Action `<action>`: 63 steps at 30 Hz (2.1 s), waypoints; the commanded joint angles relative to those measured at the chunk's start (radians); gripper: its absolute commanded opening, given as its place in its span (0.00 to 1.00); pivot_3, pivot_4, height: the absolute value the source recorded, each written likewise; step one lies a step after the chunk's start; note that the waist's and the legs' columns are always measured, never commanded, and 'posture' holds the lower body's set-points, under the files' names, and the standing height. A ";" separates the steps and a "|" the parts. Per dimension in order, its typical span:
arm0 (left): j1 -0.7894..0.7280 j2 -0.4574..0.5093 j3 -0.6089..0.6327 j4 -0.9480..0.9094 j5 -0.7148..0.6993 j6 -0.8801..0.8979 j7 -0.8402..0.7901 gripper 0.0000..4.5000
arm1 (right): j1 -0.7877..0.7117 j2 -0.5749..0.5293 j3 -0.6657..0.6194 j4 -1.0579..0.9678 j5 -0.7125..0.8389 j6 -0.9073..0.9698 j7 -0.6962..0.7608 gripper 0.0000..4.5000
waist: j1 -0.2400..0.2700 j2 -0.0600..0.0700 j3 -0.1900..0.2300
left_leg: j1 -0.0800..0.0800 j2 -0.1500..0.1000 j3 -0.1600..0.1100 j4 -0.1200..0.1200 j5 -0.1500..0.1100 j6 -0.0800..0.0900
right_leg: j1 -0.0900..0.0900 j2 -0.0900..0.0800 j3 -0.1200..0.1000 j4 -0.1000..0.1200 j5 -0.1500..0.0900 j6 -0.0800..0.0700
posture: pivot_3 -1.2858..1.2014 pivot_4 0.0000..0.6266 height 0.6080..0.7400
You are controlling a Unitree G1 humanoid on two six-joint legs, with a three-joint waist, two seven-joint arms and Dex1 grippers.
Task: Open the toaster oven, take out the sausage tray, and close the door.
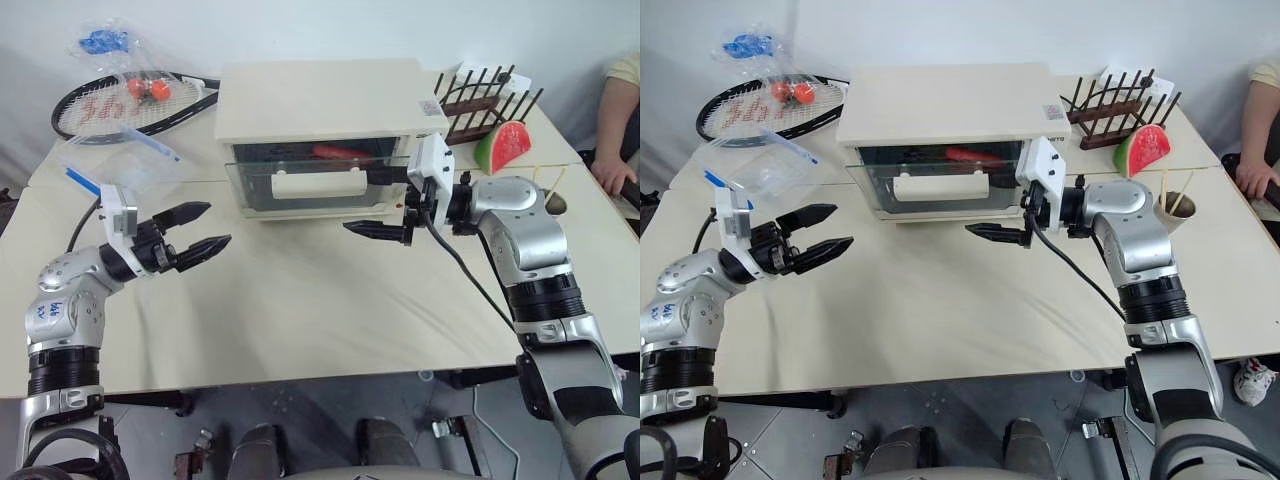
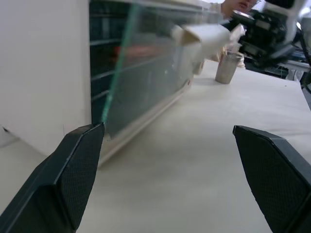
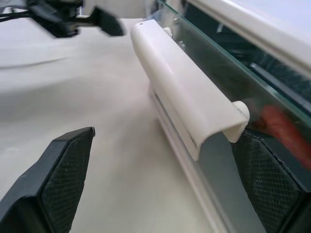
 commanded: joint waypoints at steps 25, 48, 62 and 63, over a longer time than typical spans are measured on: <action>-0.445 -0.055 -0.163 0.505 0.151 -0.078 -0.253 0.01 | 0.237 -0.011 0.056 -0.342 -0.014 0.059 -0.109 1.00 | -0.010 0.000 0.000 | 0.001 0.000 0.001 0.001 -0.001 -0.001 | 0.000 -0.001 -0.005 0.001 0.000 0.000 | 0.52 0.24 1.00; -0.550 -0.114 -0.274 0.675 0.314 -0.212 -0.332 0.01 | 0.343 -0.288 0.184 -0.548 -0.115 0.410 -0.135 1.00 | 0.030 -0.004 0.001 | -0.001 0.000 0.001 0.004 -0.002 0.000 | 0.001 -0.002 -0.006 -0.001 0.000 0.000 | 0.52 0.24 1.00; -0.479 -0.132 -0.393 0.655 0.443 -0.323 -0.384 0.01 | 0.454 -0.516 -0.216 -0.858 0.294 0.675 -0.025 1.00 | 0.053 -0.007 0.003 | -0.001 0.000 0.000 0.006 -0.002 0.000 | 0.002 -0.002 -0.008 -0.001 0.001 -0.001 | 0.52 0.24 1.00; -0.478 -0.133 -0.400 0.658 0.453 -0.336 -0.383 0.01 | 0.432 -0.507 -0.228 -0.853 0.305 0.676 -0.043 1.00 | 0.052 -0.007 0.003 | -0.001 0.000 -0.001 0.006 -0.002 0.000 | 0.002 -0.002 -0.008 -0.001 0.001 -0.002 | 0.52 0.24 1.00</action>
